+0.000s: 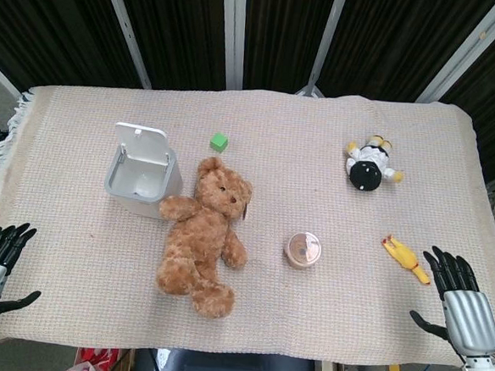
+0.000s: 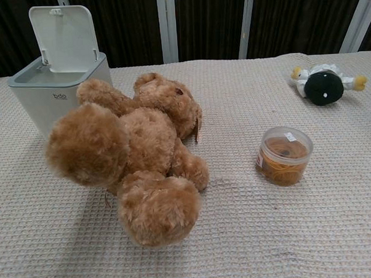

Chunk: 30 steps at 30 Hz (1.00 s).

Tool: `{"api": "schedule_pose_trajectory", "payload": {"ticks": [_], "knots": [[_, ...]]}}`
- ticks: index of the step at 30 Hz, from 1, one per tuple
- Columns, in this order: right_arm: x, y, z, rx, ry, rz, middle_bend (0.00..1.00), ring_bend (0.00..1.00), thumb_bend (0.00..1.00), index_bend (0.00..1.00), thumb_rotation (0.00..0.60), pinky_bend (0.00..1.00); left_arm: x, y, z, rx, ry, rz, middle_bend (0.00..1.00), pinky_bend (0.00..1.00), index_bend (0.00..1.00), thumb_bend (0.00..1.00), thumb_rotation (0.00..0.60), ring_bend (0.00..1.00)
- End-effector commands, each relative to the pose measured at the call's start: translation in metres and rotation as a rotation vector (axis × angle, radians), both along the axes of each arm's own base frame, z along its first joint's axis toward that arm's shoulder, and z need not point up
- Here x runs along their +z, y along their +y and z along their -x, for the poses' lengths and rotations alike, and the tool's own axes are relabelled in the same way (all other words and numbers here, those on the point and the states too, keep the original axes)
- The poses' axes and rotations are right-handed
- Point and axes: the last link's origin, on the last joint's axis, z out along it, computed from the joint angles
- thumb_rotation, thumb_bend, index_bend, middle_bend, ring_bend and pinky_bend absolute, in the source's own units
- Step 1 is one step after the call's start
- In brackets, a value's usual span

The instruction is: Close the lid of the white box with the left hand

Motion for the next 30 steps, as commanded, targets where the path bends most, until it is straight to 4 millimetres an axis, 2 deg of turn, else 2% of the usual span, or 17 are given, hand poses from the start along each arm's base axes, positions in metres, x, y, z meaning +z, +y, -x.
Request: {"api": "schedule_pose_trajectory", "payload": {"ticks": [1,16,17,19,20,21,24,27,30], "knots": [[0.000,0.000,0.000,0.001,0.000,0.000,0.00,0.00,0.19,0.00,0.600,0.00,0.000,0.000,0.000,0.001,0.000,0.001,0.00,0.00,0.00,0.05,0.600,0.00],[0.000,0.000,0.000,0.003,0.001,0.012,0.00,0.00,0.19,0.00,0.600,0.00,0.001,0.001,0.001,0.007,0.001,-0.002,0.00,0.00,0.00,0.05,0.600,0.00],[0.001,-0.001,0.000,0.001,0.000,0.014,0.00,0.00,0.19,0.00,0.600,0.00,0.003,0.003,0.001,0.012,0.001,-0.005,0.00,0.01,0.00,0.07,0.600,0.00],[0.001,-0.001,0.000,-0.003,-0.006,0.018,0.00,0.00,0.19,0.00,0.600,0.00,0.006,0.006,-0.001,0.014,-0.003,-0.019,0.03,0.12,0.00,0.12,0.600,0.03],[0.002,-0.001,0.000,-0.004,-0.009,0.019,0.00,0.00,0.19,0.00,0.600,0.00,0.009,0.009,-0.002,0.010,-0.007,-0.038,0.11,0.27,0.00,0.18,0.600,0.12],[0.002,-0.001,0.000,-0.005,-0.012,0.022,0.00,0.00,0.19,0.00,0.600,0.00,0.012,0.012,-0.004,0.005,-0.007,-0.059,0.25,0.43,0.00,0.24,0.600,0.25],[0.002,-0.002,-0.001,-0.005,-0.021,0.025,0.00,0.00,0.19,0.00,0.600,0.00,0.020,0.025,-0.010,-0.015,-0.021,-0.118,0.62,0.74,0.00,0.37,0.600,0.60],[0.001,-0.004,0.000,-0.011,-0.024,0.022,0.00,0.00,0.19,0.00,0.600,0.00,0.027,0.042,-0.017,-0.026,-0.026,-0.138,0.79,0.88,0.00,0.40,0.600,0.74],[0.000,-0.005,0.000,-0.020,-0.032,0.022,0.00,0.00,0.19,0.00,0.600,0.00,0.036,0.065,-0.028,-0.032,-0.023,-0.136,0.88,0.95,0.00,0.41,0.600,0.82]]}}
